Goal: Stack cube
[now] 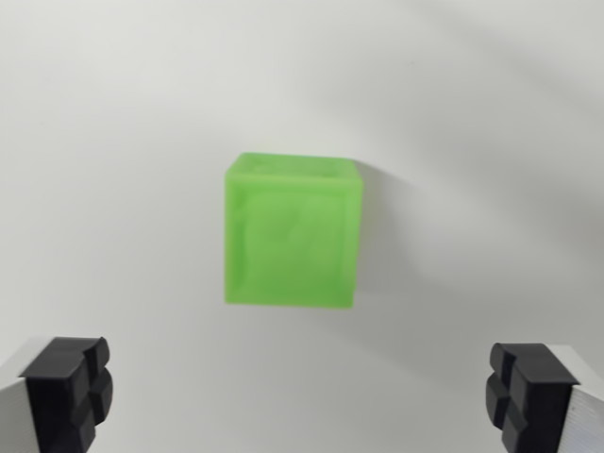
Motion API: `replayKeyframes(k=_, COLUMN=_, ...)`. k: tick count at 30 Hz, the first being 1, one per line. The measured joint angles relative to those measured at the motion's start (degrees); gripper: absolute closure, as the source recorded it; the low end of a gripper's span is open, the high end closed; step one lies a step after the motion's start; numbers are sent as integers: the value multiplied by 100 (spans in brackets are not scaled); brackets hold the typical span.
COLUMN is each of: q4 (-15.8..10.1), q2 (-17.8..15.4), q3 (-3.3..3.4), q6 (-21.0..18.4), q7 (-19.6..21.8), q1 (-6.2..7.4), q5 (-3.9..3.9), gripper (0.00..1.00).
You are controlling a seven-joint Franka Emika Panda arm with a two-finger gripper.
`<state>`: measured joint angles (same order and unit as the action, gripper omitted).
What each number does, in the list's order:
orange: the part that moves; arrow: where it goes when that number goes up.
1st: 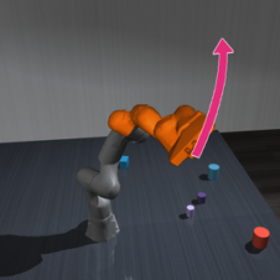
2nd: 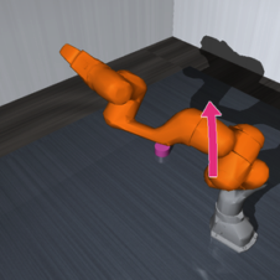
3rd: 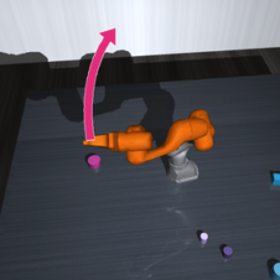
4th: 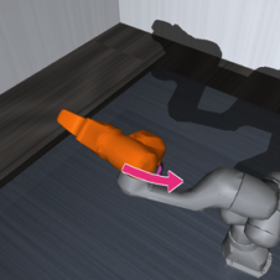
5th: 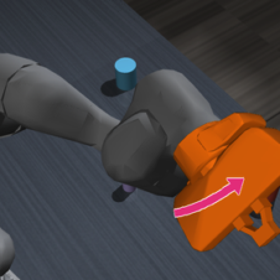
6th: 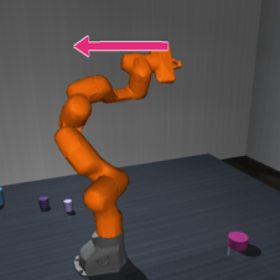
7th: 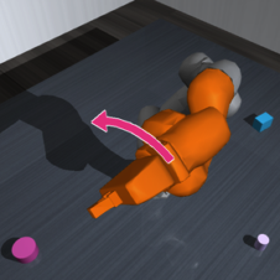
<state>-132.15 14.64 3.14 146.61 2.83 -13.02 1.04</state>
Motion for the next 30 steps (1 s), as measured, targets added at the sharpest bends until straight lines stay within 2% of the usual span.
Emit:
replayKeyframes(k=17, q4=66, q2=976, q3=-51, q6=884, q7=-76, q1=-18, q5=100, gripper=0)
replayKeyframes(k=30, q4=194, q2=1508, q3=-107, q6=1293, q7=-91, q1=-63, q5=124, gripper=0)
